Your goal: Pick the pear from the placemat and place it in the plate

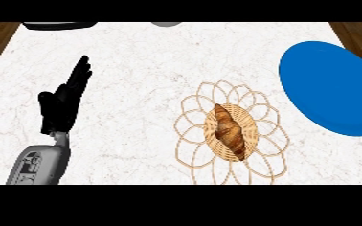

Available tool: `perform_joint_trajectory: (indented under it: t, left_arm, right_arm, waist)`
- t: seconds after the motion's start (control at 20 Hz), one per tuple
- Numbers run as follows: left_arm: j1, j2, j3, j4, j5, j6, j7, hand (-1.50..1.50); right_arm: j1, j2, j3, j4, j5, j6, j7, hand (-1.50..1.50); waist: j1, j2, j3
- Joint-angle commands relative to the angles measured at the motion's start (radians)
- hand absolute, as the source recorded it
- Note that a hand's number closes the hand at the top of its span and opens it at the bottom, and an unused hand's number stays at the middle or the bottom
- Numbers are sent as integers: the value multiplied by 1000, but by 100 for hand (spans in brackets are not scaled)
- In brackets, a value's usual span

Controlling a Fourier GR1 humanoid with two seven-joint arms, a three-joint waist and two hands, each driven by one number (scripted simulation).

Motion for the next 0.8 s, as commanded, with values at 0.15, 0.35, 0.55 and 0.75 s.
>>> perform_joint_trajectory:
  t: [0.15,0.35,0.55,0.75]
  left_arm:
    - [-11,-24,-46,-18,-15,-12,12,0]
    - [-70,-23,-45,4,-26,-9,34,0]
    - [-34,-7,-48,-17,-28,-30,22,0]
    - [-53,3,-31,13,-13,-53,10,0]
  right_arm:
    - [-26,-115,-133,258,-117,73,-447,150]
    - [-84,-168,-77,382,-110,188,-518,150]
    - [-188,-120,9,402,-87,193,-444,150]
    - [-271,-53,86,419,-55,165,-433,150]
  waist:
    - [57,6,-3]
    - [69,8,-7]
    - [84,3,-10]
    - [88,6,-11]
